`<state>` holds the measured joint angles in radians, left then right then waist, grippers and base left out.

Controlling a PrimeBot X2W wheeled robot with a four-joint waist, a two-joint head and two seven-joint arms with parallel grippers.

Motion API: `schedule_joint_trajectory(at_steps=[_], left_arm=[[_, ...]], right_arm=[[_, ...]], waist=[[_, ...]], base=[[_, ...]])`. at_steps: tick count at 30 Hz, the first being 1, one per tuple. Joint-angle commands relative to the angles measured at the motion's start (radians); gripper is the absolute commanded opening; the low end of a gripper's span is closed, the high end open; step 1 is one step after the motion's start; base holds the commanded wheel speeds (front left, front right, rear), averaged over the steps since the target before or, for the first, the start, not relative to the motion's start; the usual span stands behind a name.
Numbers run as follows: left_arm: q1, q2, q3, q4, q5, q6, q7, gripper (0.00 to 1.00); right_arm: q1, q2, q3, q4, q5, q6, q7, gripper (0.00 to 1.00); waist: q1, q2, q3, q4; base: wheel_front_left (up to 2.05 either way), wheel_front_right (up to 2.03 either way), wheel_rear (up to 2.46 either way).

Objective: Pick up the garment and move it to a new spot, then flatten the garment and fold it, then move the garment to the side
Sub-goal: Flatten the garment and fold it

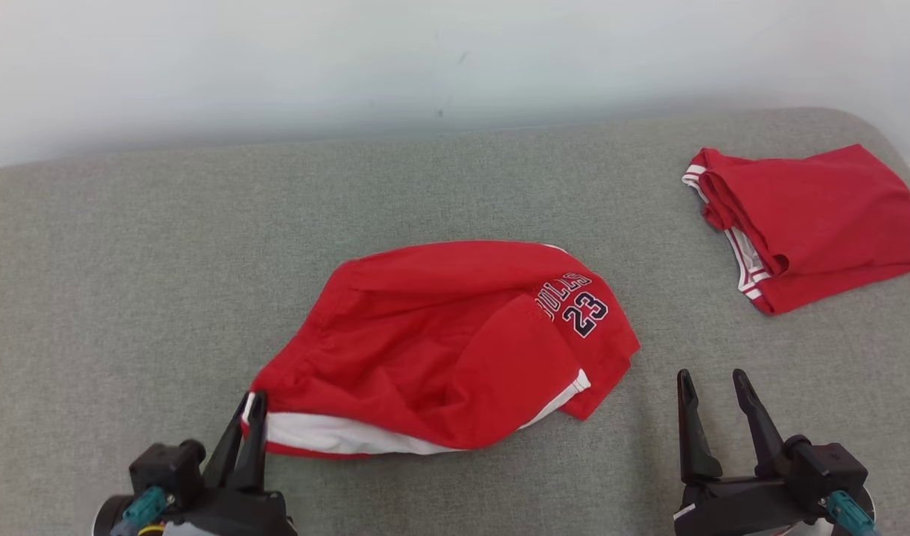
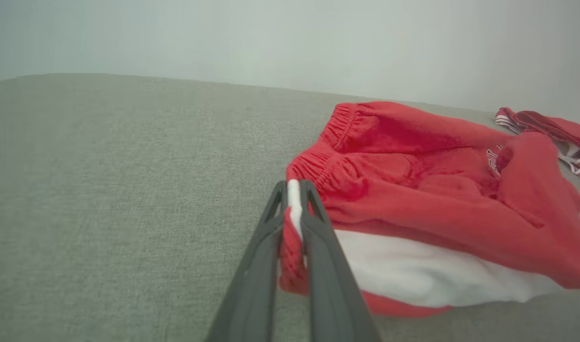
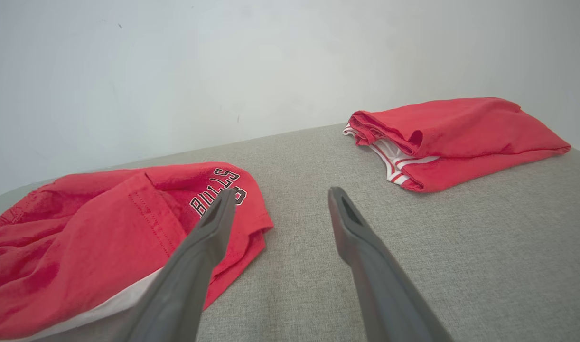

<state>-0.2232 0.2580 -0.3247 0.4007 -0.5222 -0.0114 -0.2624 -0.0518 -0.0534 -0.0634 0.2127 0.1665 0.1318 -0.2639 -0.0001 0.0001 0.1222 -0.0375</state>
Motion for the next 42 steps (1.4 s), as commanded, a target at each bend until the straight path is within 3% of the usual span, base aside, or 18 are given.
schedule_joint_trajectory(at_steps=[1, 2, 3, 4, 16, 30, 42], left_arm=[[0.016, -0.008, 0.018, 0.004, 0.019, -0.007, -0.003, 0.0], [0.022, -0.017, 0.031, 0.005, 0.028, -0.013, -0.003, 0.03], [0.026, -0.026, 0.043, 0.003, 0.037, -0.016, -0.003, 0.63], [0.031, -0.034, 0.055, 0.003, 0.05, -0.023, -0.003, 1.0], [0.101, -0.089, 0.221, -0.107, 0.186, -0.058, -0.003, 1.0], [0.269, -0.147, 0.434, -0.274, 0.302, -0.053, -0.003, 1.0], [0.349, -0.155, 0.432, -0.289, 0.389, -0.102, -0.003, 1.0]], right_arm=[[-0.001, 0.001, 0.0, 0.001, -0.008, -0.003, 0.0, 1.0], [0.0, 0.001, 0.0, 0.002, -0.01, -0.003, 0.0, 1.0], [0.002, 0.001, -0.001, 0.004, -0.01, -0.003, 0.0, 1.0], [0.003, 0.001, -0.001, 0.005, -0.01, -0.003, 0.0, 1.0], [0.022, -0.002, 0.009, 0.019, 0.0, -0.003, 0.0, 1.0], [0.055, 0.0, 0.01, 0.026, 0.011, -0.003, 0.0, 1.0], [0.077, 0.002, 0.013, 0.027, 0.013, -0.003, 0.0, 1.0]], waist=[[0.0001, -0.0001, 0.0, 0.001], [0.0001, -0.0001, -0.001, 0.002], [0.0001, -0.0001, -0.003, 0.005], [0.0001, -0.0001, -0.006, 0.007], [0.0001, -0.0001, -0.073, 0.024], [0.0001, -0.0001, -0.116, 0.014], [0.0001, -0.0001, -0.133, 0.012]], base=[[0.0, 0.0, 0.0], [0.0, 0.0, 0.0], [0.0, 0.0, 0.0], [0.0, 0.0, 0.0], [0.0, 0.0, 0.0], [0.0, 0.0, 0.0], [0.0, 0.0, 0.0]])
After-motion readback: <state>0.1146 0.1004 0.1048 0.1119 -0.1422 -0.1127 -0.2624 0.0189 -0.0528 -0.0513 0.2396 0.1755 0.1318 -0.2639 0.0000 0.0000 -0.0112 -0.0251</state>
